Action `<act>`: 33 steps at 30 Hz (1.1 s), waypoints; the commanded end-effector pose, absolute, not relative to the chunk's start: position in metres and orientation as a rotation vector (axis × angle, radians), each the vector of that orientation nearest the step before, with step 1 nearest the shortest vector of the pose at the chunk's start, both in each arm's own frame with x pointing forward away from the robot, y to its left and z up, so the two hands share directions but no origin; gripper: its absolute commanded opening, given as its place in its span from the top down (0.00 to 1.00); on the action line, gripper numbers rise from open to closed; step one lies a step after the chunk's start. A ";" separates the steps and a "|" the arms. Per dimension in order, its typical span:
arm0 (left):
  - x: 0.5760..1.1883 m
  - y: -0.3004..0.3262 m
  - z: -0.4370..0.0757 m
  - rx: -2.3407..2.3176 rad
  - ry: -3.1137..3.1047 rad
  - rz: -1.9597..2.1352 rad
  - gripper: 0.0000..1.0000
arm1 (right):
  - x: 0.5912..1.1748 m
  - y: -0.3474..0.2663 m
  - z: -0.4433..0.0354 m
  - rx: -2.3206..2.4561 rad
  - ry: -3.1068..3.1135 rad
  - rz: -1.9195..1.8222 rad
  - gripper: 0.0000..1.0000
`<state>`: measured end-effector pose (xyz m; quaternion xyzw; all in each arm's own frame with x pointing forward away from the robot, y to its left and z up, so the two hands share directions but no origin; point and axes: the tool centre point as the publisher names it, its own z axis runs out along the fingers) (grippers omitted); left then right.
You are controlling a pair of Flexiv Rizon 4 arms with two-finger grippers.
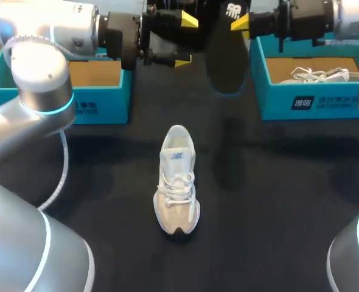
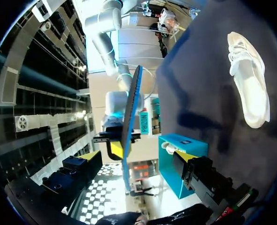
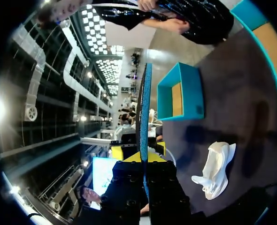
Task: Take the shoe out of the shoebox, open the shoe tongue, remove and reinsert the insole, then place the shoe into the shoebox
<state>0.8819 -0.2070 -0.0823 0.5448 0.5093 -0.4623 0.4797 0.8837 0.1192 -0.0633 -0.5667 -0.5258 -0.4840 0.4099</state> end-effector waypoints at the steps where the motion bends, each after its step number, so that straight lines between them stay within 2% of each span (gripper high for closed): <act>1: 0.873 -0.206 -0.085 1.243 1.182 -1.149 0.00 | 0.901 0.146 -0.073 -1.409 -1.335 -1.185 1.00; 14: 0.871 -0.203 -0.085 1.197 1.134 -1.170 0.00 | 0.891 0.171 -0.084 -1.396 -1.334 -1.083 1.00; 16: 0.870 -0.204 -0.086 1.200 1.125 -1.175 0.07 | 0.891 0.174 -0.085 -1.393 -1.334 -1.078 1.00; 18: 0.868 -0.205 -0.086 1.202 1.119 -1.180 0.22 | 0.891 0.176 -0.085 -1.391 -1.335 -1.071 1.00; 19: 0.868 -0.206 -0.087 1.202 1.115 -1.183 0.24 | 0.892 0.177 -0.085 -1.390 -1.336 -1.071 1.00; 21: 0.866 -0.207 -0.088 1.200 1.113 -1.189 0.41 | 0.893 0.178 -0.084 -1.389 -1.338 -1.072 1.00; 22: 0.866 -0.207 -0.089 1.199 1.112 -1.192 0.44 | 0.894 0.178 -0.084 -1.387 -1.339 -1.072 1.00; 23: 0.865 -0.207 -0.089 1.198 1.111 -1.194 0.53 | 0.894 0.178 -0.084 -1.387 -1.341 -1.070 1.00; 27: 0.864 -0.208 -0.092 1.195 1.113 -1.201 0.60 | 0.895 0.179 -0.085 -1.385 -1.343 -1.066 1.00; 30: 0.864 -0.209 -0.093 1.193 1.114 -1.207 0.82 | 0.895 0.181 -0.085 -1.383 -1.339 -1.065 1.00; 32: 0.864 -0.210 -0.094 1.194 1.114 -1.210 0.89 | 0.895 0.181 -0.087 -1.382 -1.337 -1.063 1.00; 33: 0.864 -0.210 -0.094 1.194 1.113 -1.211 0.89 | 0.894 0.181 -0.087 -1.383 -1.336 -1.061 1.00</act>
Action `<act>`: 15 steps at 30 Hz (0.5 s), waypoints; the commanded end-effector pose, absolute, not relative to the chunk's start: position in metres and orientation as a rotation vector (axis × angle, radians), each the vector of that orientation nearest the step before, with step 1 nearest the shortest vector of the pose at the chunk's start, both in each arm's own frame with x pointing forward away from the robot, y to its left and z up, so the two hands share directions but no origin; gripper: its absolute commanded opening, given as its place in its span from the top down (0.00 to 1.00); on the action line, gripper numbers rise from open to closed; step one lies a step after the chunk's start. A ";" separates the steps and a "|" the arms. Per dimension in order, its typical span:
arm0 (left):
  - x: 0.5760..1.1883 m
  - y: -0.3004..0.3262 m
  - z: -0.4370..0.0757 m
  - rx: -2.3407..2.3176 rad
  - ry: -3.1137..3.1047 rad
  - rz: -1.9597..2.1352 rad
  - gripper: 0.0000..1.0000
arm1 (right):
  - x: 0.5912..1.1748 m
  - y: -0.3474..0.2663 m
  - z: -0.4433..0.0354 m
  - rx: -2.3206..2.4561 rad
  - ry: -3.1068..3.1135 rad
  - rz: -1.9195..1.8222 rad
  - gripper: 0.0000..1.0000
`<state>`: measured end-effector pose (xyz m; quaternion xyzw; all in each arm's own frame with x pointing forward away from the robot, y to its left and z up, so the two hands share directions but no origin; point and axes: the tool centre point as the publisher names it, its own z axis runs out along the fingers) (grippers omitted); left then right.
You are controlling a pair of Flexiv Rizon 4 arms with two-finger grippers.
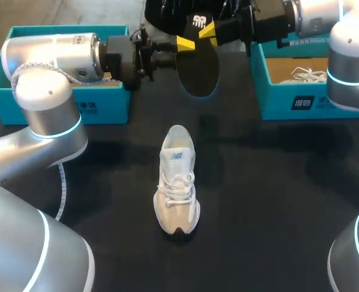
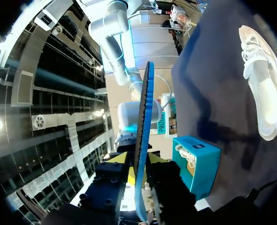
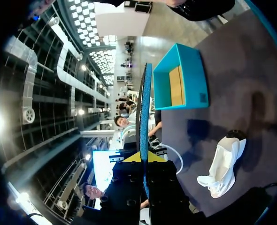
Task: Take the shoe out of the shoebox, open the shoe tongue, remove and reinsert the insole, then place the shoe into the shoebox
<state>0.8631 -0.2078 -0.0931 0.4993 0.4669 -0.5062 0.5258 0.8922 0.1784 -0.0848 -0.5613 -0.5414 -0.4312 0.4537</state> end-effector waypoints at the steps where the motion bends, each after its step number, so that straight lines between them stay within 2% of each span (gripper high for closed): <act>1: 0.864 -0.210 -0.095 1.193 1.112 -1.211 0.92 | 0.894 0.181 -0.087 -1.383 -1.336 -1.060 1.00; 3: 0.865 -0.209 -0.096 1.187 1.113 -1.215 1.00 | 0.893 0.182 -0.086 -1.383 -1.335 -1.059 1.00; 6: 0.866 -0.209 -0.097 1.178 1.111 -1.221 1.00 | 0.890 0.180 -0.086 -1.387 -1.330 -1.079 1.00; 7: 0.866 -0.210 -0.096 1.173 1.110 -1.225 1.00 | 0.889 0.180 -0.086 -1.388 -1.328 -1.088 0.94; 8: 0.866 -0.210 -0.096 1.170 1.109 -1.227 1.00 | 0.887 0.178 -0.086 -1.390 -1.335 -1.104 0.64; 9: 0.866 -0.209 -0.095 1.167 1.106 -1.229 1.00 | 0.885 0.177 -0.085 -1.387 -1.346 -1.119 0.00; 15: 0.867 -0.204 -0.092 1.159 1.104 -1.235 1.00 | 0.873 0.165 -0.084 -1.318 -1.431 -1.213 0.00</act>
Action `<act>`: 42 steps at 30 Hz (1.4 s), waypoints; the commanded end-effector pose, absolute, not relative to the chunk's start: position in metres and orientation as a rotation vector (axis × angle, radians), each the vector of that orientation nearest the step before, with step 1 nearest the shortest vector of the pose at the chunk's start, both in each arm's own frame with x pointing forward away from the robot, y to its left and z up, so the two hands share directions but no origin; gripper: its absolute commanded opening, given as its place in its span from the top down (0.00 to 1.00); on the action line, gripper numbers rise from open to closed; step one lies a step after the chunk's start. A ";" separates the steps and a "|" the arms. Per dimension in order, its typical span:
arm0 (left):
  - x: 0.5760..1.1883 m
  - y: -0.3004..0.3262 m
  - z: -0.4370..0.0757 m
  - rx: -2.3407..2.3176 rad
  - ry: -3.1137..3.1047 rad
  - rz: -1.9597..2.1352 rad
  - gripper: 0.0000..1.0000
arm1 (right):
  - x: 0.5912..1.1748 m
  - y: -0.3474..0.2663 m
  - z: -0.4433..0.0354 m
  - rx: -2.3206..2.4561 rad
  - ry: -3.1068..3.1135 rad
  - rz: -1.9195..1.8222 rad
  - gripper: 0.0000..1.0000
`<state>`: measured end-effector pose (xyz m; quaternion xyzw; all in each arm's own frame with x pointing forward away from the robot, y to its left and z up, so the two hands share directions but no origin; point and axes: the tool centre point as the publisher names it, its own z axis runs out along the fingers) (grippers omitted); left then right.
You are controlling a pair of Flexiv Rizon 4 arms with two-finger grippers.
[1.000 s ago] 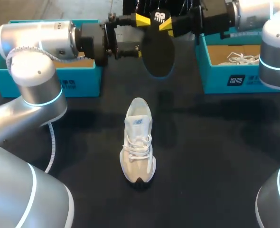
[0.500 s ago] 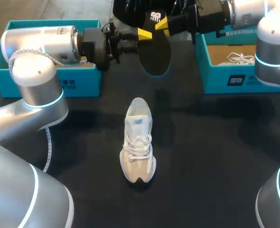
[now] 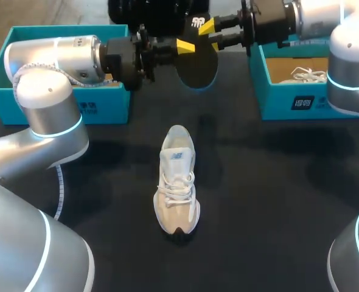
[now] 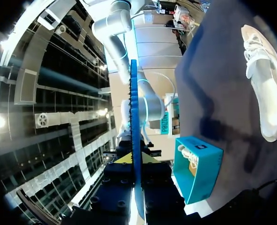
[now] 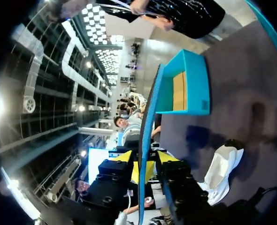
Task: Take the shoe out of the shoebox, open the shoe tongue, remove and reinsert the insole, then place the shoe into the shoebox
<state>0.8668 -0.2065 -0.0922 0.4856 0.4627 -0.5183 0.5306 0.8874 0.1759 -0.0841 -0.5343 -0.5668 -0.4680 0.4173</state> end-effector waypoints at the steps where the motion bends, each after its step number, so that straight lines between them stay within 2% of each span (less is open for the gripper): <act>1: 0.866 -0.203 -0.092 1.159 1.105 -1.235 1.00 | 0.871 0.164 -0.083 -1.310 -1.436 -1.221 0.00; 17: 0.867 -0.189 -0.091 1.193 1.121 -1.217 1.00 | 0.835 0.114 -0.090 -1.308 -1.449 -1.258 0.00; 33: 0.867 -0.188 -0.090 1.202 1.125 -1.197 1.00 | 0.834 0.112 -0.091 -1.283 -1.466 -1.269 0.00; 42: 0.868 -0.170 -0.064 1.000 1.450 -1.481 1.00 | 0.834 0.112 -0.091 -1.283 -1.466 -1.269 0.00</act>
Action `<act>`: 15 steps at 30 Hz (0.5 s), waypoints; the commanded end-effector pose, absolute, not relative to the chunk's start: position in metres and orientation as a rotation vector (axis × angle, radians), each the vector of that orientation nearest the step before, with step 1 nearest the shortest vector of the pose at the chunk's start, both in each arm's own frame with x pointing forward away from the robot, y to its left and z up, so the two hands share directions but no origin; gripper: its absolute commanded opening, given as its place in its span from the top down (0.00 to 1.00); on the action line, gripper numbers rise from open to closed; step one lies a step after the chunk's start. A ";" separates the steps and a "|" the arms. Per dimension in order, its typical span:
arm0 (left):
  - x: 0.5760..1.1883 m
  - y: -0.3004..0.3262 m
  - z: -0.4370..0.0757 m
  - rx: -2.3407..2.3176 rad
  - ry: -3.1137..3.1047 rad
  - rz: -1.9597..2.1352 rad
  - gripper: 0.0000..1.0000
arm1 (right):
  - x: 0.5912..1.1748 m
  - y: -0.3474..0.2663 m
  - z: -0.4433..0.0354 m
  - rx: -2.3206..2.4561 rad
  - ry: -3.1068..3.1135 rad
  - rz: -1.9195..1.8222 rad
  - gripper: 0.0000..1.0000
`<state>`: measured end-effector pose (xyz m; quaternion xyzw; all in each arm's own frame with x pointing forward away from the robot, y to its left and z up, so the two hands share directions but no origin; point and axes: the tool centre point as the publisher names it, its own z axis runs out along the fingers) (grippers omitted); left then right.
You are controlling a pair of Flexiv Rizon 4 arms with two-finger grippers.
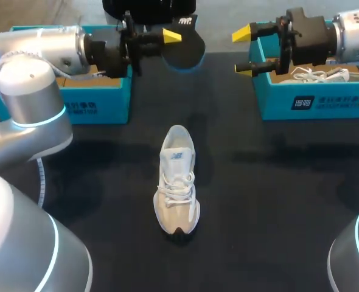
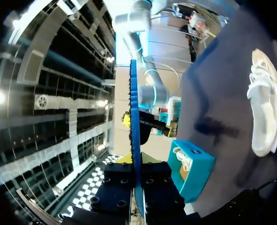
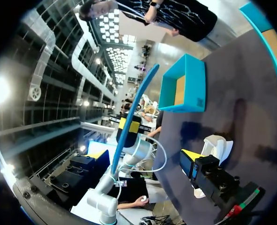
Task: Take the shoe out of the shoebox, open the shoe tongue, remove and reinsert the insole, then place the shoe into the shoebox
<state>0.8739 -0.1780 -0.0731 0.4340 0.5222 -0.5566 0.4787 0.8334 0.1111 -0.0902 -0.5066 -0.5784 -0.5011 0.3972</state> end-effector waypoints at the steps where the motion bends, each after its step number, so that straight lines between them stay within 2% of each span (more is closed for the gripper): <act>1: 0.867 -0.169 -0.063 0.976 1.489 -1.516 1.00 | 0.834 0.112 -0.091 -1.283 -1.466 -1.269 0.00; 10: 0.853 -0.167 -0.079 0.749 1.796 -1.771 1.00 | 0.834 0.112 -0.091 -1.283 -1.466 -1.269 0.00; 15: 0.851 -0.165 -0.079 0.426 2.027 -1.981 1.00 | 0.834 0.112 -0.091 -1.283 -1.466 -1.269 0.00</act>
